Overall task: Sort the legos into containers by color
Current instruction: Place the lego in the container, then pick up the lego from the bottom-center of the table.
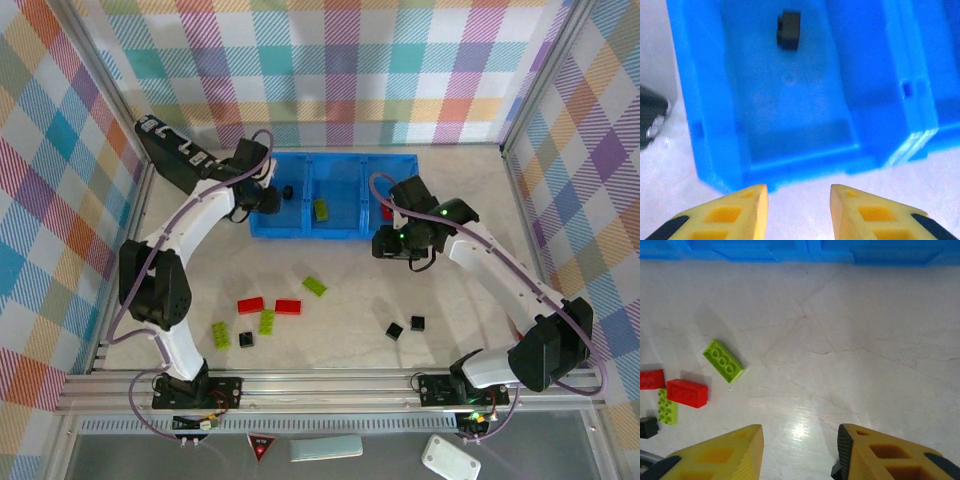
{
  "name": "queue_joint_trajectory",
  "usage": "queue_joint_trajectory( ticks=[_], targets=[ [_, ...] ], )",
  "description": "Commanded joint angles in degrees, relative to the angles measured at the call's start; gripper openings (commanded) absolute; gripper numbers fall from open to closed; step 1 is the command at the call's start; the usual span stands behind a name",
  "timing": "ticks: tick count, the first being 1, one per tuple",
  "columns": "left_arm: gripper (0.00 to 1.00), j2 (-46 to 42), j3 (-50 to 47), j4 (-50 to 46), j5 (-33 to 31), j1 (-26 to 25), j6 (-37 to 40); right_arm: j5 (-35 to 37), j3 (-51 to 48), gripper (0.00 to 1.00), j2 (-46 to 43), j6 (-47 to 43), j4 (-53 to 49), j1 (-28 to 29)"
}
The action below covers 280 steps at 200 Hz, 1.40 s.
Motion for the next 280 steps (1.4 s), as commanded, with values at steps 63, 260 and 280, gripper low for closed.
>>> queue_joint_trajectory(
  ticks=[63, 260, 280],
  targets=[
    [0.40, -16.6, -13.5, -5.8, -0.5, 1.1, 4.0, 0.4, -10.0, 0.46, -3.4, 4.1, 1.2, -0.3],
    [0.40, -22.2, -23.9, 5.8, 2.2, 3.2, 8.9, 3.1, -31.7, 0.56, -10.2, 41.4, 5.0, 11.6],
    [0.40, -22.0, -23.9, 5.6, 2.2, 3.2, 8.9, 2.4, -32.6, 0.59, -9.5, 43.0, 6.4, 11.9]
  ],
)
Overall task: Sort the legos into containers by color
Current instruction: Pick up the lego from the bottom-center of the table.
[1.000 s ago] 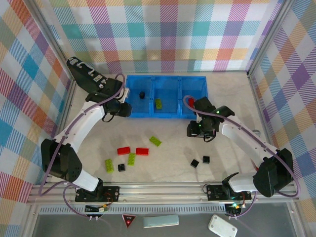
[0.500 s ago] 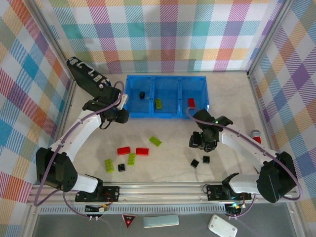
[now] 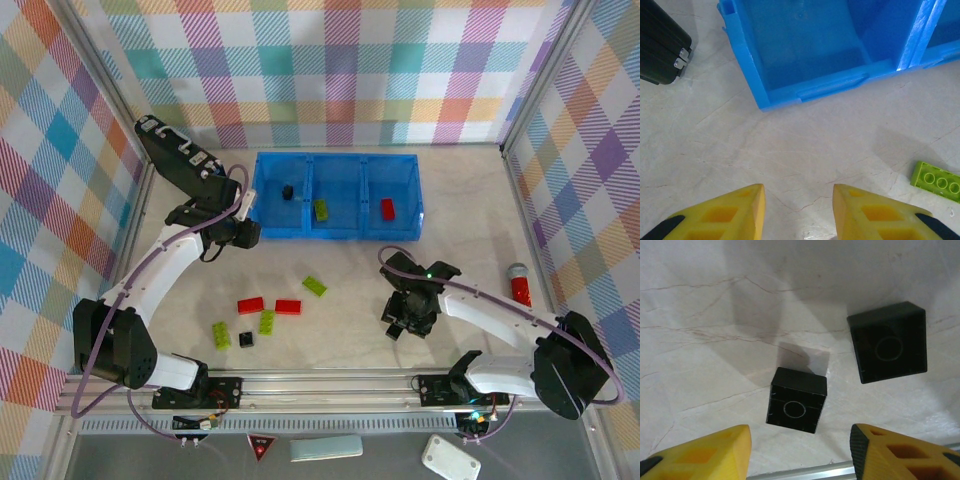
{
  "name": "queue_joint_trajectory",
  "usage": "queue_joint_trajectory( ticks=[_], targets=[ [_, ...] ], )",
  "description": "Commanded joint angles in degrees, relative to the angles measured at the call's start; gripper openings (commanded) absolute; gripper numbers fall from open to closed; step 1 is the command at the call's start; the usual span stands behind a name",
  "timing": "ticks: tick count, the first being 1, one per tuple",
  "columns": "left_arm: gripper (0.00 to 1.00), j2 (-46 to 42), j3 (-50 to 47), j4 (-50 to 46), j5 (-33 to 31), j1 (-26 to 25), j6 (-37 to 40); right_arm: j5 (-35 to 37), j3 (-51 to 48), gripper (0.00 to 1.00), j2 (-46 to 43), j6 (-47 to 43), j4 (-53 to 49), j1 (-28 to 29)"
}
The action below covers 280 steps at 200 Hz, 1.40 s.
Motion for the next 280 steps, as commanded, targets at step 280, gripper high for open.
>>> queue_joint_trajectory(
  ticks=[280],
  targets=[
    [0.39, -0.9, -1.3, -0.3, -1.0, 0.5, 1.3, 1.7, 2.9, 0.37, 7.3, 4.6, 2.7, 2.1]
  ],
)
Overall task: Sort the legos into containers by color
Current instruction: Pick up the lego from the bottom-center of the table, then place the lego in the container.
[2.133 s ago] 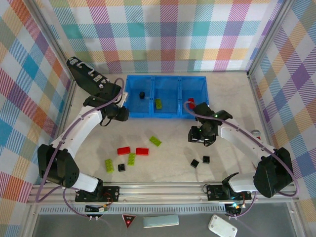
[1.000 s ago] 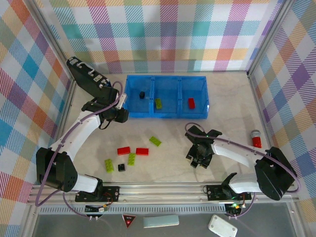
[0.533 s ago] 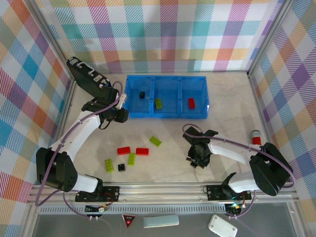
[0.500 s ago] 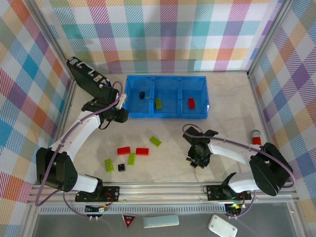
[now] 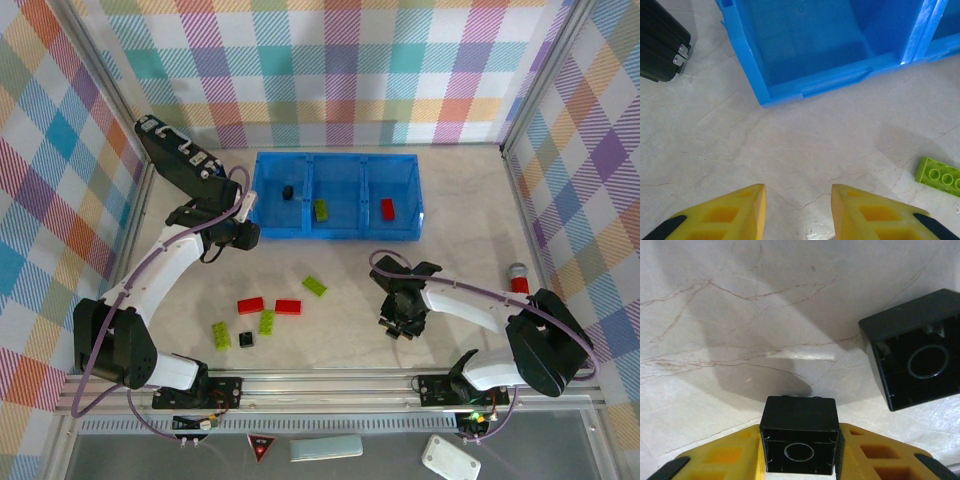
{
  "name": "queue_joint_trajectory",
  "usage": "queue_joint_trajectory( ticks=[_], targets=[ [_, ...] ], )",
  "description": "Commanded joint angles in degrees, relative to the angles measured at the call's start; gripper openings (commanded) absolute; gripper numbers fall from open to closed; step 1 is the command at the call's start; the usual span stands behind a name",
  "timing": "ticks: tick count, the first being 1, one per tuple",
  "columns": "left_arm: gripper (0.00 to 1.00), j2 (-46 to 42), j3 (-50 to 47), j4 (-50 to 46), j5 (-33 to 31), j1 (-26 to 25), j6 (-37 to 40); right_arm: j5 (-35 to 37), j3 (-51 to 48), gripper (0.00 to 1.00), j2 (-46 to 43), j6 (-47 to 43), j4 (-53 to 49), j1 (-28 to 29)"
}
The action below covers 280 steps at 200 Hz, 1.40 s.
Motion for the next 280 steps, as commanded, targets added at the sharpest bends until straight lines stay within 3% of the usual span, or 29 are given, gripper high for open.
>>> queue_joint_trajectory(
  ticks=[1, 138, 216, 280],
  targets=[
    [0.39, -0.9, -0.7, -0.2, -0.6, 0.5, 0.5, 1.6, 3.2, 0.37, -0.9, -1.8, -1.9, 0.4],
    [0.39, -2.6, -1.4, 1.4, -1.5, 0.7, 0.2, 4.5, 35.6, 0.36, 19.6, -22.3, -3.4, 1.7],
    [0.39, -2.4, -1.2, 2.0, -1.7, 1.2, -0.2, 4.6, 61.8, 0.36, 36.8, -29.7, -2.4, 4.4],
    [0.39, -2.9, -1.3, 2.4, -1.7, 1.4, -0.3, 3.7, 72.8, 0.35, 46.5, -33.9, 2.7, 4.5]
  ],
)
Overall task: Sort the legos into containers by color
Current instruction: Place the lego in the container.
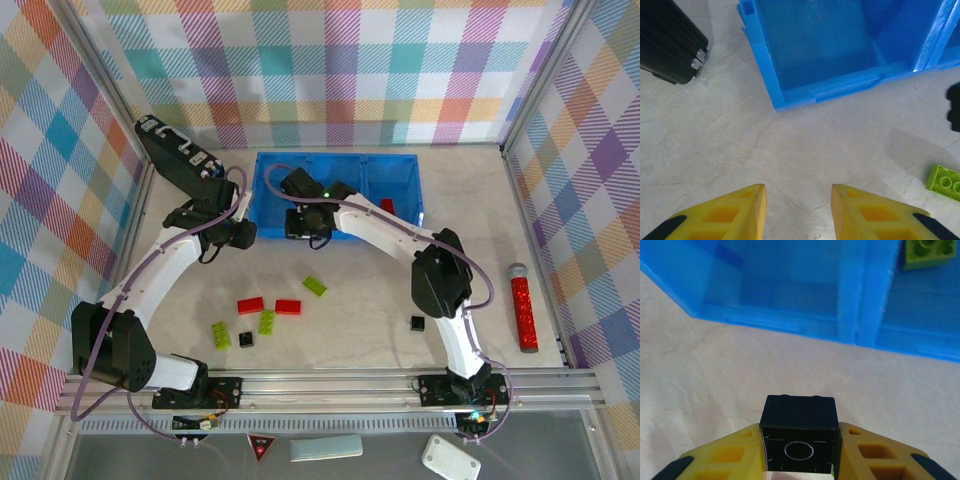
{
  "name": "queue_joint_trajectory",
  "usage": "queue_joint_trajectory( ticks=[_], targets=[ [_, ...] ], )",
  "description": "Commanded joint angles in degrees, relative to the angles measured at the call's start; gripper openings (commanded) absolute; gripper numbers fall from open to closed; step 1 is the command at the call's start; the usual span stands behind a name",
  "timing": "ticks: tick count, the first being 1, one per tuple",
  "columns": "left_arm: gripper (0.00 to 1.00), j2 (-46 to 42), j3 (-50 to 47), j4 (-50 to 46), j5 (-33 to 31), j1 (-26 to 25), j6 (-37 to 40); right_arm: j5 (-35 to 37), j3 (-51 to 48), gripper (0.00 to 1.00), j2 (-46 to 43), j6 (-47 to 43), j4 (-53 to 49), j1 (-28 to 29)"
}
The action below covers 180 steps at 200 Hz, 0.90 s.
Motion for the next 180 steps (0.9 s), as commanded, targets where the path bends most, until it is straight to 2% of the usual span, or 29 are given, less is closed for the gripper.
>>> queue_joint_trajectory(
  ticks=[1, 122, 180],
  targets=[
    [0.39, -1.9, -0.5, 1.0, -0.3, 0.7, -0.3, -0.3, 4.2, 0.35, 3.5, -3.2, 2.0, 0.3],
    [0.39, -2.0, -0.7, 1.3, 0.5, 0.7, -0.6, 3.6, 29.4, 0.35, 22.9, -8.8, 0.8, 0.2],
    [0.39, -1.7, -0.5, 1.3, 0.8, 0.7, -0.6, 4.5, 30.9, 0.35, 26.2, -9.3, 0.0, -0.1]
  ],
)
